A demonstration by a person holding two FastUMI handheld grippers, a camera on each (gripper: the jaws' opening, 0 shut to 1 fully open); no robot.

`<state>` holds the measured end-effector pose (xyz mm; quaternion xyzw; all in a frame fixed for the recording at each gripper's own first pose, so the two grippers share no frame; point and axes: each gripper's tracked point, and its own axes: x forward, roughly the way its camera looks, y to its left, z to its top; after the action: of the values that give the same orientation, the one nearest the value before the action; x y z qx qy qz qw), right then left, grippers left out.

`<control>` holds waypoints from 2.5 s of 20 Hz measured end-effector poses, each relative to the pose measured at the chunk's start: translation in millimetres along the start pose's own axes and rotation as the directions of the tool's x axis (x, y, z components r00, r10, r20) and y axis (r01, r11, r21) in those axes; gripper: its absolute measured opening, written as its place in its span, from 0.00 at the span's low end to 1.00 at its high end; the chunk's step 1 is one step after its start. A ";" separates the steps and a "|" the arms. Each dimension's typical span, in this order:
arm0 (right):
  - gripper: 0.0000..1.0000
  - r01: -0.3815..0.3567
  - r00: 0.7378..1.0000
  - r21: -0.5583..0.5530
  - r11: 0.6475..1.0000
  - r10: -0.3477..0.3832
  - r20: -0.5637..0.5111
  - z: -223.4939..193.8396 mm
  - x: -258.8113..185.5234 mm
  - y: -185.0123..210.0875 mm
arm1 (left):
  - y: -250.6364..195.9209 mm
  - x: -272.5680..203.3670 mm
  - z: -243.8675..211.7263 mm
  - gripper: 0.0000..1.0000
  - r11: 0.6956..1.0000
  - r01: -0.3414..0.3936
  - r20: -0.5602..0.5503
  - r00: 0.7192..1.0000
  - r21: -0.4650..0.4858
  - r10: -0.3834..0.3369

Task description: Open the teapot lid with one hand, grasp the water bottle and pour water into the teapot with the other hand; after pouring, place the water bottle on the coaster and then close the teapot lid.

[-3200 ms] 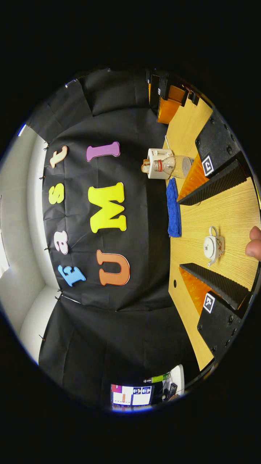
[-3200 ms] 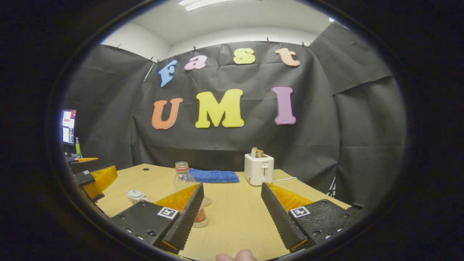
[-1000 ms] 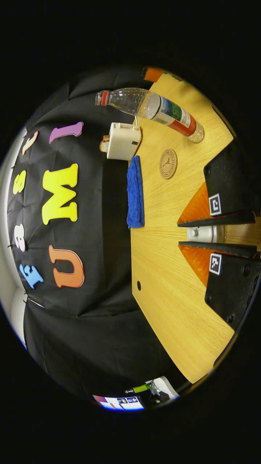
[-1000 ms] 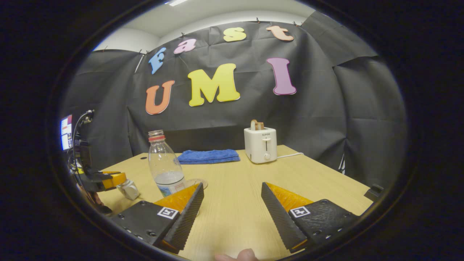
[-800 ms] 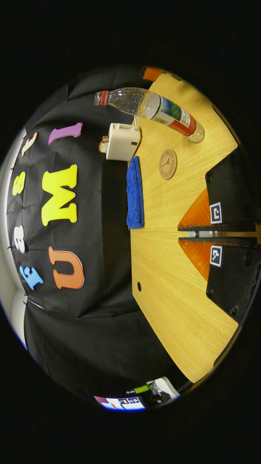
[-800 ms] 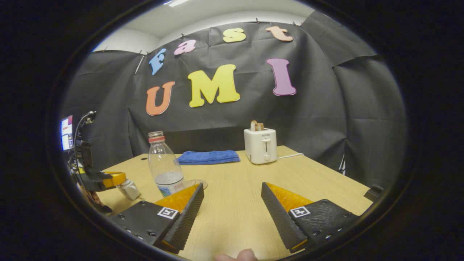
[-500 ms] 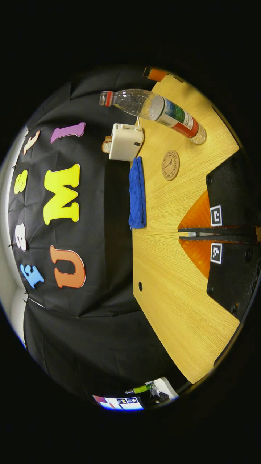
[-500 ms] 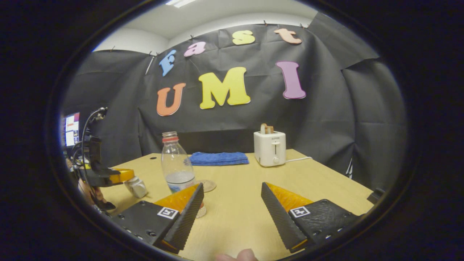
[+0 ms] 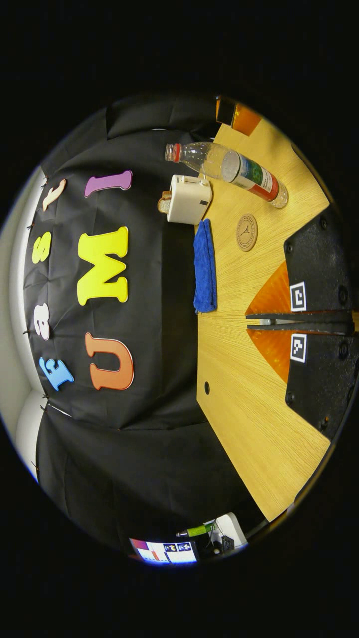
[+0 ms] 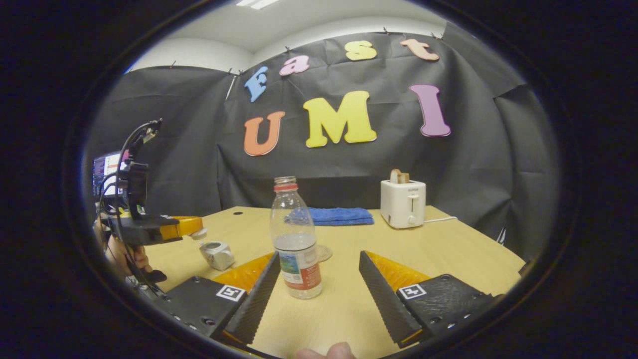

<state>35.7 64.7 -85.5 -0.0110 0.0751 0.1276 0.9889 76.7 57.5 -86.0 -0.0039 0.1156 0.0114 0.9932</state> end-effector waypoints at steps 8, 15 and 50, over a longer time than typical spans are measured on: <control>0.99 0.006 0.998 -0.004 1.000 -0.006 -0.066 -18.8 43.0 16.1 | 20.1 -21.1 7.0 0.03 1.000 -0.016 0.033 0.999 0.000 0.016; 0.95 0.037 0.995 -0.023 0.999 -0.039 -0.093 -24.8 74.0 15.8 | 38.6 -30.1 0.2 0.02 0.999 -0.041 0.022 0.999 -0.004 0.042; 0.74 -0.092 0.993 -0.978 0.186 -0.061 -0.105 -7.1 154.3 80.2 | 103.0 -20.6 -12.4 0.03 0.998 -0.044 0.035 0.998 -0.043 0.045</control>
<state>161.8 180.7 -116.0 -0.6461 0.0358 0.1552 0.7465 51.3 159.9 -93.8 -0.0219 0.0972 0.0360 0.9944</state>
